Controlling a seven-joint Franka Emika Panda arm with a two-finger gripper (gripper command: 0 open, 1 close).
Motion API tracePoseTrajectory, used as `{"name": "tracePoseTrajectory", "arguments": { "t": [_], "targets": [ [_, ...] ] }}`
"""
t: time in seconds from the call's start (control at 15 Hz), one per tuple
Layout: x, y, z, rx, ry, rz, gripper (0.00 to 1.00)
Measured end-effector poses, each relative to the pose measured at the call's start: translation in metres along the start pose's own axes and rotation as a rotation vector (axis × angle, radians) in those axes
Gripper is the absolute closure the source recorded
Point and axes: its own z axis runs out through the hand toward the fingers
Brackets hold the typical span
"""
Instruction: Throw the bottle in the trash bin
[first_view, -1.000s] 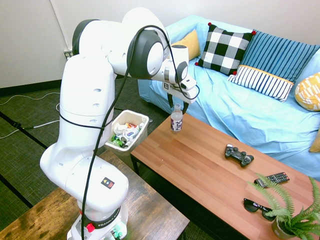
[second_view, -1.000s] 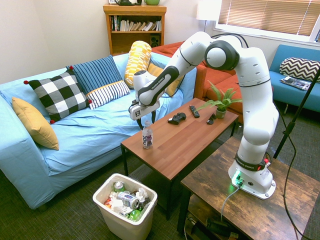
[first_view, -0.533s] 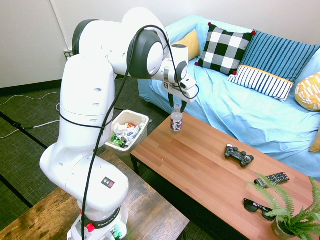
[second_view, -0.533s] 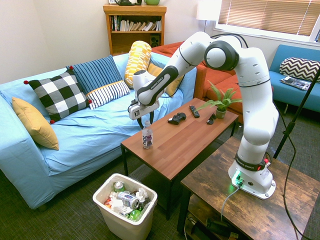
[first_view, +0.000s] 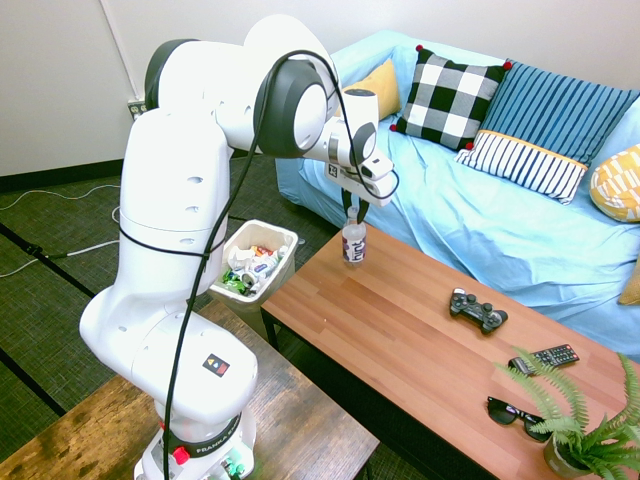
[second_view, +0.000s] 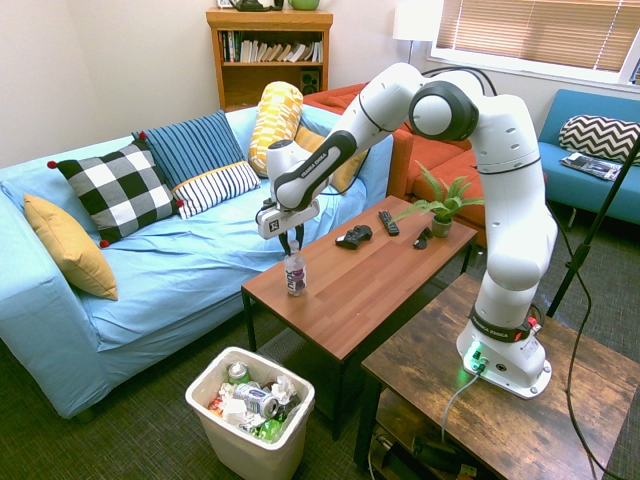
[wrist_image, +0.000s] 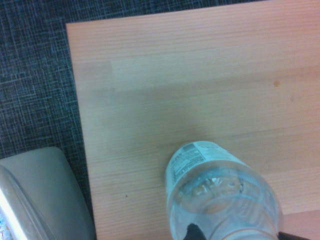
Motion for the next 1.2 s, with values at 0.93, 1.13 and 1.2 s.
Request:
{"name": "tracePoseTrajectory", "arguments": {
  "t": [0.93,1.13,1.2],
  "targets": [
    [-0.322,-0.110,0.032,-0.023,0.114,-0.366,1.00],
    [-0.362,-0.134,0.067,-0.046,0.142,-0.404,1.00],
    [-0.367,-0.140,0.076,-0.050,0.154,-0.408,0.00]
  ]
}}
